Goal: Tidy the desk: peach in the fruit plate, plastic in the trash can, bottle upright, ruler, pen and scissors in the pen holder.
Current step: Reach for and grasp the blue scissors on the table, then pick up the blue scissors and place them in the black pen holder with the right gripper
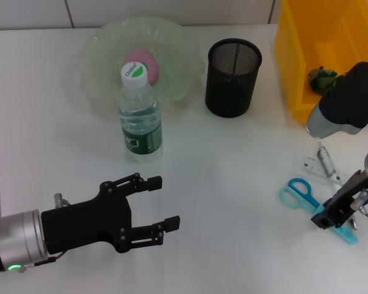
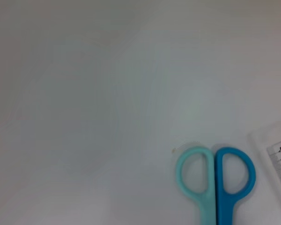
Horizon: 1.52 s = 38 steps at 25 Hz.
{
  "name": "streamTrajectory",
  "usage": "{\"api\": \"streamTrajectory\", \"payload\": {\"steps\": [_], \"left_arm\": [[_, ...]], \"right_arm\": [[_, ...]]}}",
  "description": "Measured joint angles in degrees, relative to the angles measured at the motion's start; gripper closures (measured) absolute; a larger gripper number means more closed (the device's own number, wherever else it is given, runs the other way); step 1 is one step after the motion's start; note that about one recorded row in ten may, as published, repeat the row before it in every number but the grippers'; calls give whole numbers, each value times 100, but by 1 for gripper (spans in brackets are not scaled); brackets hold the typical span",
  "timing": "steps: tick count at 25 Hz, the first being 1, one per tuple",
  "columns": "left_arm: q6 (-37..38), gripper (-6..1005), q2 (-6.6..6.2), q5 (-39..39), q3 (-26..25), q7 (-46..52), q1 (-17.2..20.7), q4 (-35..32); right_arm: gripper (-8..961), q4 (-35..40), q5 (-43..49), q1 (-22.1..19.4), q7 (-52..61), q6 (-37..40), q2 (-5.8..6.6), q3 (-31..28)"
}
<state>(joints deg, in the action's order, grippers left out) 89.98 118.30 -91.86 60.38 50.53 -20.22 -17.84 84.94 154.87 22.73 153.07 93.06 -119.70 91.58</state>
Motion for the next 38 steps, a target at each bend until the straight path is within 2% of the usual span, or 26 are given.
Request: {"api": "streamTrajectory", "payload": {"steps": [9, 18, 20, 21, 22, 23, 25, 26, 29, 30, 31, 33, 34, 35, 36, 38], "left_arm": [[-17, 170, 7, -7, 0, 0, 2, 1], [-13, 170, 9, 1, 0, 0, 29, 0], [-7, 170, 9, 3, 0, 0, 35, 0], [-7, 170, 9, 3, 0, 0, 35, 0], [-7, 170, 9, 3, 0, 0, 35, 0], [6, 170, 9, 6, 0, 0, 41, 0], [7, 170, 9, 8, -1, 0, 42, 0], [7, 170, 9, 8, 0, 0, 42, 0], [5, 170, 9, 11, -1, 0, 30, -1], [8, 170, 9, 11, 0, 0, 21, 0], [8, 170, 9, 11, 0, 0, 21, 0], [19, 170, 9, 13, 0, 0, 18, 0], [24, 170, 12, 14, 0, 0, 18, 0], [33, 170, 15, 17, 0, 0, 19, 0], [33, 170, 15, 17, 0, 0, 19, 0], [42, 170, 15, 21, -1, 0, 15, 0]], "right_arm": [[656, -49, -24, 1, -13, -75, 0, 88], [742, 242, -119, -125, -150, -78, -2, 7], [749, 627, -573, -304, -425, -39, 8, -350], [744, 627, -573, -304, -425, -39, 8, -350], [740, 749, -840, -379, -592, -15, 9, -582], [735, 924, -1425, -525, -940, -27, 11, -1115], [726, 908, -2165, -650, -1383, -162, 16, -1753], [722, 908, -2165, -650, -1383, -162, 16, -1753], [708, 306, -3629, -803, -2431, -775, 25, -2578], [704, -335, -4586, -831, -3286, -1289, 30, -2902], [699, -335, -4586, -831, -3286, -1289, 30, -2902], [690, -1277, -5599, -766, -4332, -1736, 36, -3143], [685, -1744, -6051, -693, -4826, -1864, 36, -3202], [681, -2920, -7137, -402, -6062, -2040, 45, -3337], [676, -2920, -7137, -402, -6062, -2040, 45, -3337], [667, -4149, -7876, 3, -7080, -2087, 56, -3536]]}}
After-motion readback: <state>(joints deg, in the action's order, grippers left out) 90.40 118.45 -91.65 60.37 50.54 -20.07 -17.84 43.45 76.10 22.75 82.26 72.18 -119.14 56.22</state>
